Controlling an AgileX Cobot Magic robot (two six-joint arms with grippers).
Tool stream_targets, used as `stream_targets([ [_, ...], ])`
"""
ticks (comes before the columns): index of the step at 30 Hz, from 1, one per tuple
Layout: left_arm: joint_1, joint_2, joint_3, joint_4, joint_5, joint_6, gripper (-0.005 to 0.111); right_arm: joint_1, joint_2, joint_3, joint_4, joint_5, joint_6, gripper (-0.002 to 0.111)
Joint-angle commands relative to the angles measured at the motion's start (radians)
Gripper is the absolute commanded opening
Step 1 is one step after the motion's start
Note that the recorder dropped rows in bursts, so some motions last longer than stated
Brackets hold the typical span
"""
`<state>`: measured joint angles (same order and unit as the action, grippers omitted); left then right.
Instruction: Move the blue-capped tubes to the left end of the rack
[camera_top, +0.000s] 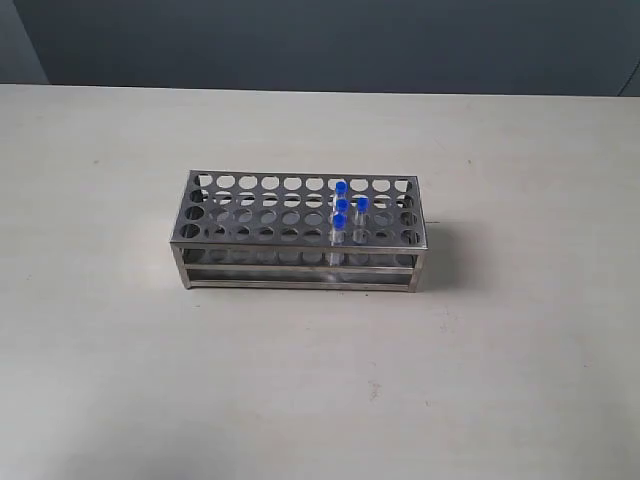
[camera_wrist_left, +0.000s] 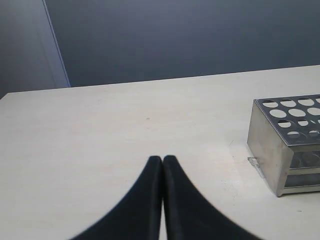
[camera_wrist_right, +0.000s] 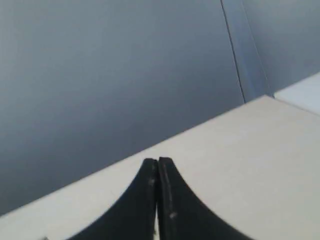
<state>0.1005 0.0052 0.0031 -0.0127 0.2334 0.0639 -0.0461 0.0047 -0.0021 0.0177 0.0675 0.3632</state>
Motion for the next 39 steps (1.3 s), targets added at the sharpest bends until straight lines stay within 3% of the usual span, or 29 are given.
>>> stream_targets([
  [1, -0.002, -0.005, -0.003, -0.013, -0.002, 0.0, 0.001, -0.005, -0.005, 0.002, 0.047, -0.255, 0.014, 0.0],
  [3, -0.002, -0.005, -0.003, -0.013, -0.002, 0.0, 0.001, -0.003, -0.005, 0.002, 0.07, -0.348, 0.017, 0.0],
  [14, -0.002, -0.005, -0.003, -0.013, -0.002, 0.0, 0.001, -0.003, -0.005, 0.002, 0.127, -0.318, 0.125, 0.0],
  [20, -0.002, -0.005, -0.003, -0.013, -0.002, 0.0, 0.001, -0.003, -0.005, 0.002, 0.14, -0.261, 0.421, 0.0],
  [23, -0.002, -0.005, -0.003, -0.013, -0.002, 0.0, 0.001, -0.003, -0.005, 0.002, 0.092, -0.249, 0.444, 0.0],
  [27, -0.002, -0.005, -0.003, -0.013, -0.002, 0.0, 0.001, -0.003, -0.005, -0.013, -0.181, -0.462, 0.444, 0.0],
  [30, -0.002, -0.005, -0.003, -0.013, -0.002, 0.0, 0.001, -0.003, 0.083, -0.138, -0.431, -0.464, 0.442, 0.0],
  [34, -0.002, -0.005, -0.003, -0.013, -0.002, 0.0, 0.001, -0.003, 0.32, -0.322, -0.674, -0.498, 0.405, 0.0],
  [39, -0.002, -0.005, -0.003, -0.013, -0.002, 0.0, 0.001, 0.001, 0.686, -0.547, -0.943, -0.747, 0.472, 0.0],
])
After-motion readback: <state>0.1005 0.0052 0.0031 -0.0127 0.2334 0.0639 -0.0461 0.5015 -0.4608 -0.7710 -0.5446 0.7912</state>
